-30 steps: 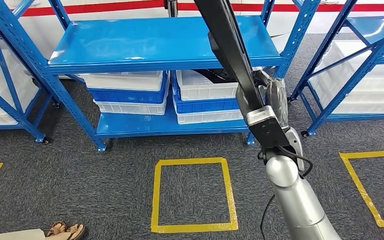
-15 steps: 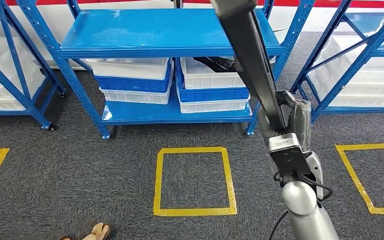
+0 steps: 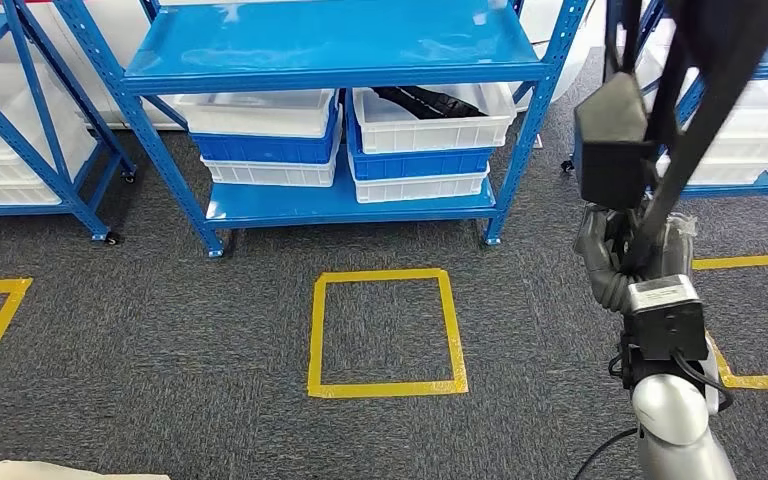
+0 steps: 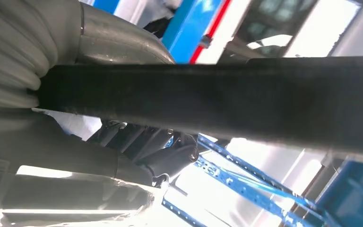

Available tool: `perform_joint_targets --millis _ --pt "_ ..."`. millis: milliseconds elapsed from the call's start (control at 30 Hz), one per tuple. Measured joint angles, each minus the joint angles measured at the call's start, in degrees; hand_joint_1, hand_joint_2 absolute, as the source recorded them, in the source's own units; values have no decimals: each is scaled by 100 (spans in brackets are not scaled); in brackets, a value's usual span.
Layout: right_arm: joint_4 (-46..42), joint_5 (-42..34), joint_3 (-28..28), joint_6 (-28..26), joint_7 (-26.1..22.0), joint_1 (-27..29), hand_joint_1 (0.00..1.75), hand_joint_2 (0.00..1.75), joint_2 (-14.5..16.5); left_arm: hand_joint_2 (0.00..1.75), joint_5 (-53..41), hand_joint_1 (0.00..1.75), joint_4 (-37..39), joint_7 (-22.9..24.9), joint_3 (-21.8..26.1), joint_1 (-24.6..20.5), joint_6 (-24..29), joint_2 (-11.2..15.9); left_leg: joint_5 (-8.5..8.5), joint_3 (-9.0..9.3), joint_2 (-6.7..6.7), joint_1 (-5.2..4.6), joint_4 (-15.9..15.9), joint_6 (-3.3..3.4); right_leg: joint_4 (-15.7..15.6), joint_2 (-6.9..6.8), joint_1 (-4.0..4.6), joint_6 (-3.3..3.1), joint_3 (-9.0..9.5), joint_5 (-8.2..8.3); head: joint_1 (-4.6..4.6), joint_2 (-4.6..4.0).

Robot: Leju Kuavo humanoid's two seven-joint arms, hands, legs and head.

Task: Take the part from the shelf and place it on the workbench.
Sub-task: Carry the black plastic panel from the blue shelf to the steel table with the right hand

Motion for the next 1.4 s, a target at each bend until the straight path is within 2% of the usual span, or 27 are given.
perform_joint_targets --millis 33,100,133,167,200,233,267,333,400,467,500,567,633,667,700,733,800,833,900,1000,1067,1133,1167,1200,1233,1333,1400 --pt "42 -68 2 36 -38 -50 175 175 -37 175 9 0 0 2 1 10 49 -1 -237 -47 -1 15 167 -25 4 -9 -25 -82 -57 61 -14 0" --pt "128 -125 7 73 -76 -165 175 175 -82 175 22 0 0 5 2 14 115 -3 -890 -185 -17 30 837 -60 23 -22 -10 -195 -172 190 -34 1" --pt "165 -139 9 81 -84 -213 175 175 -101 175 38 0 0 4 2 13 131 -4 -1100 -245 -25 31 1230 -71 41 -29 12 -220 -242 248 -41 1" --pt "198 -148 13 83 -86 -253 175 175 -114 175 63 0 0 2 3 12 143 -4 -1165 -261 -33 32 1537 -76 67 -35 31 -224 -322 302 -39 1" --pt "231 -159 25 83 -87 -293 175 175 -122 175 109 0 0 -2 8 11 166 -6 -1091 -198 -34 32 1668 -73 106 -40 45 -220 -416 344 -39 1" --pt "262 -173 45 84 -88 -342 175 175 -125 175 165 0 0 -6 16 10 196 -10 -949 -53 -34 32 1616 -63 153 -42 53 -212 -508 375 -40 1" --pt "298 -190 83 83 -86 -414 175 175 -122 175 212 0 0 -8 28 7 237 -15 -813 187 -36 31 1364 -41 212 -41 57 -202 -597 394 -41 1" --pt "376 -213 191 73 -64 -605 175 175 -98 175 264 0 0 -4 48 -15 304 -22 -821 695 -47 10 658 16 315 -36 76 -162 -740 426 -39 0" --pt "446 -204 298 47 -25 -770 175 175 -66 175 284 0 0 -32 54 -43 321 -25 -945 925 -57 -32 225 66 345 -49 80 -80 -818 480 -35 0" --pt "503 -183 379 -1 11 -851 175 175 -43 175 312 0 0 -140 58 -51 272 -31 -903 923 -54 -42 86 126 345 -68 87 6 -868 529 -35 0" --pt "533 -175 414 -30 18 -873 175 175 -34 175 333 0 0 -222 60 -49 223 -38 -859 916 -48 -35 21 168 394 -67 88 24 -924 498 -37 0" --pt "579 -179 459 -82 -16 -910 175 175 -26 175 373 0 0 -363 64 -46 121 -49 -754 871 -31 -3 -70 249 781 -48 97 0 -1128 250 -7 0" --pt "621 -203 505 -127 -96 -918 175 175 -20 175 395 0 0 -458 66 -47 46 -59 -684 789 -21 -4 -77 262 1468 -26 74 -28 -1392 -97 27 1" --pt "638 -214 528 -144 -137 -901 175 175 -16 175 399 0 0 -487 66 -46 24 -64 -657 752 -20 -3 -75 251 1722 -22 59 -9 -1461 -194 32 1" --pt "655 -223 551 -161 -177 -872 175 175 -12 175 402 0 0 -513 66 -43 3 -70 -631 721 -20 2 -73 237 1794 -20 39 32 -1437 -211 33 1" --pt "665 -225 569 -179 -209 -836 175 175 -8 175 404 0 0 -532 66 -38 -15 -73 -610 697 -21 12 -69 219 1635 -21 15 94 -1301 -141 34 1" --pt "674 -219 597 -225 -259 -771 175 175 -4 175 407 0 1 -564 66 -27 -43 -73 -580 666 -23 29 -55 169 852 -21 -40 222 -821 95 38 0" --pt "675 -213 611 -247 -276 -747 175 175 -1 175 406 0 1 -577 66 -25 -54 -73 -566 648 -25 22 -39 139 503 -8 -43 246 -627 188 42 0" --pt "675 -205 631 -282 -293 -696 175 175 6 175 405 0 1 -597 66 -22 -64 -73 -523 607 -29 -6 -21 71 212 20 -25 201 -492 250 39 1" --pt "673 -204 644 -316 -297 -608 175 175 16 175 404 0 2 -603 66 -2 -66 -76 -532 562 -33 9 15 -1 226 32 -29 88 -524 320 30 0" --pt "673 -204 647 -328 -298 -597 175 175 19 175 404 0 2 -604 66 3 -68 -76 -807 409 -32 27 371 -37 219 27 -39 9 -549 360 20 0" --pt "673 -204 648 -332 -298 -586 175 175 21 175 404 0 2 -605 66 5 -71 -76 -1222 89 -32 30 1148 -51 221 22 3 -51 -589 387 14 0" --pt "673 -204 649 -332 -298 -573 175 175 22 175 404 0 2 -604 66 9 -73 -76 -1357 -54 -32 28 1498 -46 222 21 30 -74 -607 398 14 0" --pt "673 -204 651 -332 -298 -558 175 175 22 175 404 0 2 -604 66 14 -76 -76 -1396 -121 -32 23 1687 -26 223 22 59 -90 -621 407 15 0" --pt "673 -204 654 -333 -298 -546 175 175 22 175 404 0 2 -603 66 18 -77 -76 -1314 -65 -35 10 1624 13 223 26 87 -101 -627 414 15 0" --pt "670 -204 659 -342 -298 -538 175 175 22 175 403 0 0 -585 66 17 -75 -68 -823 541 -64 -75 538 236 223 50 160 -120 -630 424 28 0" --pt "661 -203 655 -354 -298 -533 175 175 21 175 399 0 0 -559 66 12 -66 -62 -731 755 -73 -132 107 333 228 51 161 -109 -659 433 37 0"
